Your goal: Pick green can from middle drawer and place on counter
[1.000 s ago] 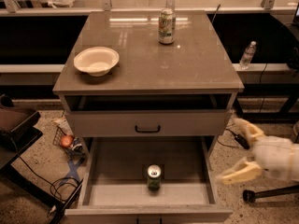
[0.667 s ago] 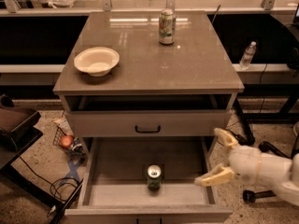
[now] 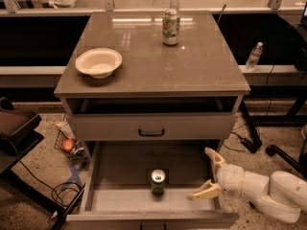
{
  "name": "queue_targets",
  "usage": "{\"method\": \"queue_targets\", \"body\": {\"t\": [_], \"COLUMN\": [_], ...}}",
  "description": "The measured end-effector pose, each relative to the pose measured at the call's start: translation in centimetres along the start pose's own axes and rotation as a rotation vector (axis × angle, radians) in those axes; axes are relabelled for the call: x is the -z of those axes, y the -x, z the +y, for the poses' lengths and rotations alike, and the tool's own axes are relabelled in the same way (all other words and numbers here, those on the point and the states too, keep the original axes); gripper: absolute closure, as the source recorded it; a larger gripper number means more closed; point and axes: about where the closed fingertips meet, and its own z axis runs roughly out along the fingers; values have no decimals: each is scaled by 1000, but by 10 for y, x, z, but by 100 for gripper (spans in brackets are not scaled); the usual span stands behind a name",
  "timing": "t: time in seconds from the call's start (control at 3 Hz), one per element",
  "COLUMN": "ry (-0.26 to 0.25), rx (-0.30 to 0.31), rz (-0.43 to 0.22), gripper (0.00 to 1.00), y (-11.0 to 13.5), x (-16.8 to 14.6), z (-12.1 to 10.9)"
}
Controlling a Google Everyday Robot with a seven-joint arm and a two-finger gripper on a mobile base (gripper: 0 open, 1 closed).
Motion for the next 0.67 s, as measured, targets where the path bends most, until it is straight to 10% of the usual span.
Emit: {"method": "queue_targets", "body": {"t": [0.67], "ry": [18], "rx": [26], "rz": [-5], "gripper": [0], "y": [-15], "x": [-31], "z": [-10]}}
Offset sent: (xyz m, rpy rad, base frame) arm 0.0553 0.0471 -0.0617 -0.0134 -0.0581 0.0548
